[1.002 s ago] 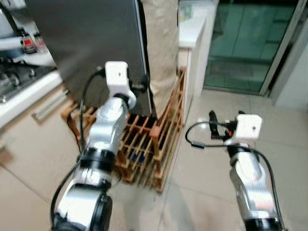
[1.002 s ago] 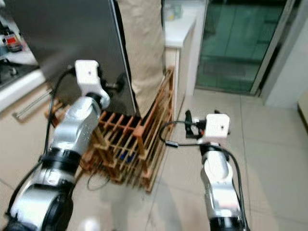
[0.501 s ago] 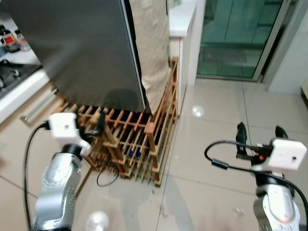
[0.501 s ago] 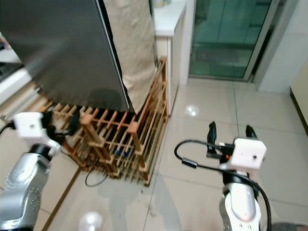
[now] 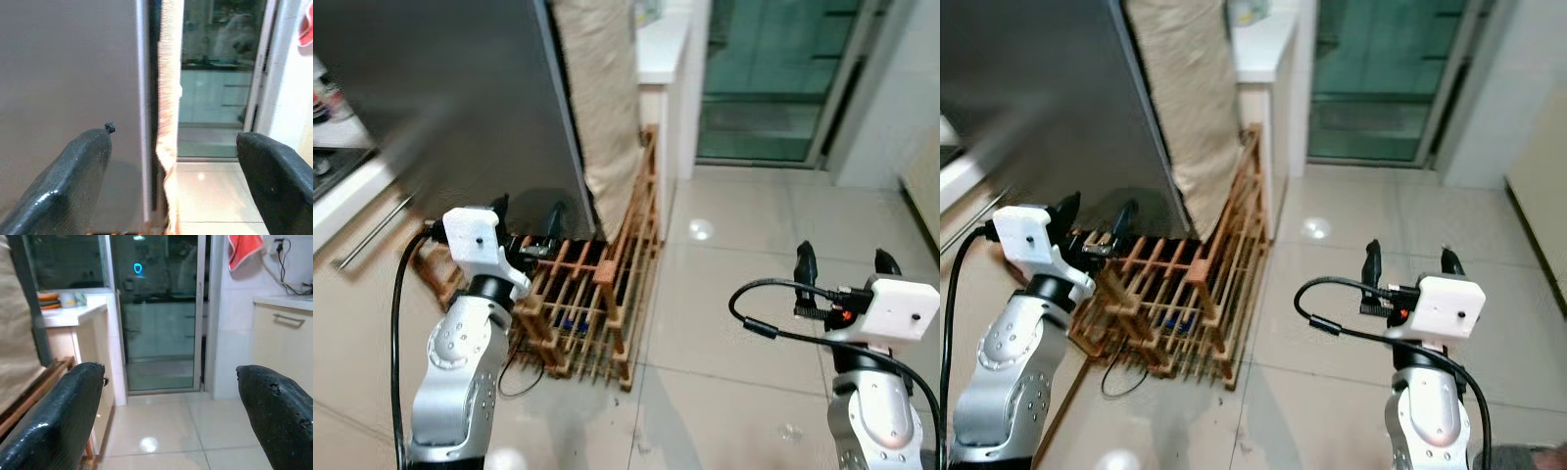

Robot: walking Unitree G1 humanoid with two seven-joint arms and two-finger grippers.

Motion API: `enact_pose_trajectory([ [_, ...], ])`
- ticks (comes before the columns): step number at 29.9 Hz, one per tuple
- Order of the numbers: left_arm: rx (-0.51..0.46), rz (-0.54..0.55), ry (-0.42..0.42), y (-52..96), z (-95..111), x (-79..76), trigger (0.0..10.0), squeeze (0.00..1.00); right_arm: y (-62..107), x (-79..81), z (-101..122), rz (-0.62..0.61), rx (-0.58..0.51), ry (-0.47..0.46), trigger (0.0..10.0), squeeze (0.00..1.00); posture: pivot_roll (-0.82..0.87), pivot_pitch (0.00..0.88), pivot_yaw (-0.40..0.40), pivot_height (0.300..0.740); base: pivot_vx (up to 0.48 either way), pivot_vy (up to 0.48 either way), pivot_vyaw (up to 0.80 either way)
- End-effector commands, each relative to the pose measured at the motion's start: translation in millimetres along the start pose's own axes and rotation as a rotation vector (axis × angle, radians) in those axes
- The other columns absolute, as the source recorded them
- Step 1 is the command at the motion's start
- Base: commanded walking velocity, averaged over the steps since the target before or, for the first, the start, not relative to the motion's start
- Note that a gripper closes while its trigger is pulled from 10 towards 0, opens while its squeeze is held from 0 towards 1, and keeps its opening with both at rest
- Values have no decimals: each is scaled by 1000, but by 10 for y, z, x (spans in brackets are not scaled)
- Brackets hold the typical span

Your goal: Restocking fridge

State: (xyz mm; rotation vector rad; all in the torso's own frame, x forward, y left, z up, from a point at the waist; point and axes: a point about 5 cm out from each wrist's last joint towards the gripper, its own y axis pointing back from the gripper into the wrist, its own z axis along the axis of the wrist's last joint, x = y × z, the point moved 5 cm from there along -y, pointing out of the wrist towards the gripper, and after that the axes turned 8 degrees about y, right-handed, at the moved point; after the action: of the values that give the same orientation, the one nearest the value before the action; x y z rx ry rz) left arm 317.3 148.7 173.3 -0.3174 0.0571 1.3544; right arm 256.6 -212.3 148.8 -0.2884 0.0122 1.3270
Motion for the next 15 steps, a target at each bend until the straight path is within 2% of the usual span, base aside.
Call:
enact_pose_trajectory([
  [1, 1, -13, 1, -12, 9, -4, 10000, 0, -44, 82, -6, 20, 6, -15, 10000, 0, -177, 0, 123, 740, 461, 0, 0],
  [5, 2, -52, -5, -7, 11, -94, 10000, 0, -62, 57, -30, 20, 12, -9, 10000, 0, -179, 0, 122, 740, 458, 0, 0],
  [11, 12, -1, -14, -50, -16, -24, 10000, 0, -66, 112, -63, 42, 26, -4, 10000, 0, -186, 0, 121, 740, 447, 0, 0],
  [15, 13, 46, 9, -125, -6, 62, 10000, 0, -91, 138, -86, 62, 29, 5, 10000, 0, -190, 0, 123, 740, 0, 0, 0],
])
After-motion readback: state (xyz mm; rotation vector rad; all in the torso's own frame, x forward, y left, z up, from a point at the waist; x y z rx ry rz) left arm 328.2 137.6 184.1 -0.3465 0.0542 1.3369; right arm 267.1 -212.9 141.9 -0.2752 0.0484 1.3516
